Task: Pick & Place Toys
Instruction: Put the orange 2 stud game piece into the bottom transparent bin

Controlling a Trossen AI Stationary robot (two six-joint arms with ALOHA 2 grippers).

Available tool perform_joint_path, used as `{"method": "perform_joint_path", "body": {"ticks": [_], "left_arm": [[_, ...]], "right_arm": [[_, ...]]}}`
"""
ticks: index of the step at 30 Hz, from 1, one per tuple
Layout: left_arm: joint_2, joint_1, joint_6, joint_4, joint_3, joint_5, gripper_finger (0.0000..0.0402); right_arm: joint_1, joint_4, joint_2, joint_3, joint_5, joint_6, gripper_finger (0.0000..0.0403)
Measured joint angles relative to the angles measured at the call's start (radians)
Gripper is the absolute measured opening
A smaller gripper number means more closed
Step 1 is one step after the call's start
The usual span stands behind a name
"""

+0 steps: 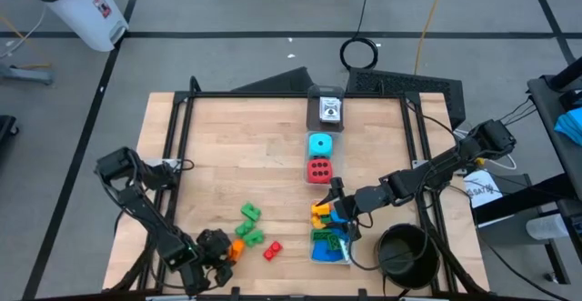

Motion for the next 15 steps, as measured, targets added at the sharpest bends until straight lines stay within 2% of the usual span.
{"method": "perform_joint_path", "body": {"ticks": [6, 11, 15], "left_arm": [[0.018, 0.01, 0.021, -0.032, -0.003, -0.112, 0.021], [0.02, 0.018, 0.04, -0.056, -0.006, -0.19, 0.0152], [0.02, 0.031, 0.043, -0.073, -0.005, -0.205, 0.0111]], "right_arm": [[0.0, 0.003, 0.0, 0.0, 0.0, 0.0, 0.0283], [0.0, 0.003, 0.0, 0.0, 0.0, -0.001, 0.0283], [0.0, 0.003, 0.0, 0.0, 0.0, -0.002, 0.0283]]}}
